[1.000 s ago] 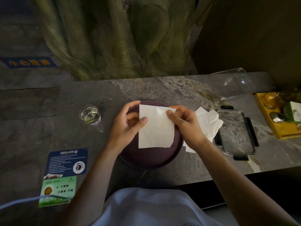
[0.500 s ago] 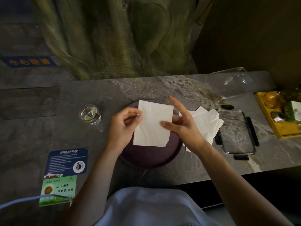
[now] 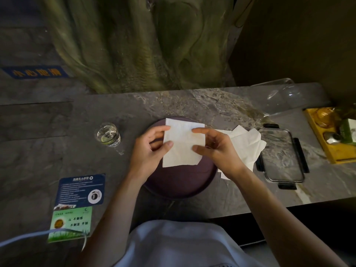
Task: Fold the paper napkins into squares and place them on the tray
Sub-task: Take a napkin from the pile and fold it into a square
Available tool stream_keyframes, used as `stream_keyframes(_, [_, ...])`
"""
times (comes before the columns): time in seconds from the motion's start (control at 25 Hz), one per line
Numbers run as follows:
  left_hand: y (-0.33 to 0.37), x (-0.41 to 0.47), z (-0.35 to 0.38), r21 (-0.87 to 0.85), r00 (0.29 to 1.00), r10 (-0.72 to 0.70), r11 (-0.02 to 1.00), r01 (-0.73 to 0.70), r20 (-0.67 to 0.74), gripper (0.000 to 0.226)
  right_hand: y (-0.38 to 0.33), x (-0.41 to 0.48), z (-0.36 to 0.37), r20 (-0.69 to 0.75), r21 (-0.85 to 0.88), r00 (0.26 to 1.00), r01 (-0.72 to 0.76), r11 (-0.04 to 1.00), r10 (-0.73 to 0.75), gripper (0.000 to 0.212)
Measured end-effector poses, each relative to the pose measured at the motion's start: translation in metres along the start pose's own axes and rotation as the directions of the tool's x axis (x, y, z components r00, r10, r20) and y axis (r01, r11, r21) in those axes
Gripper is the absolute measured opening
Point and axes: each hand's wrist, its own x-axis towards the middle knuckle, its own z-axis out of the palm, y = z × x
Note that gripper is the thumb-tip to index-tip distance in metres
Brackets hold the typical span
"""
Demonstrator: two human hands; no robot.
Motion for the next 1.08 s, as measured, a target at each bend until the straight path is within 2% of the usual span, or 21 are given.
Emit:
stream_keyframes(0.2, [-0.002, 0.002, -0.002, 0.035, 0.999, 0.034, 0.999, -0.034, -0.022, 0.023, 0.005, 0.003, -0.001, -0.034, 0.015, 0.999, 0.015, 1.0, -0.014, 0.032])
stream_keyframes(0.44, [-0.002, 0.002, -0.006, 0.071, 1.0, 0.023, 0.997, -0.025, 0.018, 0.032, 0.002, 0.004, -0.001, -0.055, -0.035, 0.998, -0.006, 0.999, 0.004, 0.036])
stream_keyframes(0.56, [0.0, 0.004, -0.007, 0.1, 0.999, 0.029, 0.994, -0.03, 0.014, 0.033, 0.0, 0.006, 0.001, -0.046, -0.099, 0.999, -0.008, 0.995, 0.003, 0.04])
stream_keyframes(0.72, [0.002, 0.008, -0.01, 0.198, 0.997, 0.067, 0.978, -0.072, 0.03, 0.033, -0.002, 0.009, 0.002, -0.081, -0.222, 0.995, 0.034, 0.974, -0.053, 0.029])
stream_keyframes(0.96, [-0.003, 0.012, -0.012, 0.32, 0.99, 0.141, 0.937, -0.139, 0.017, 0.012, -0.004, 0.01, 0.003, -0.11, -0.347, 0.987, 0.076, 0.935, -0.121, 0.014])
stream_keyframes(1.08, [-0.006, 0.013, -0.011, 0.281, 0.993, 0.121, 0.952, -0.118, 0.009, 0.005, -0.005, 0.012, 0.002, -0.116, -0.301, 0.989, 0.052, 0.952, -0.091, 0.014])
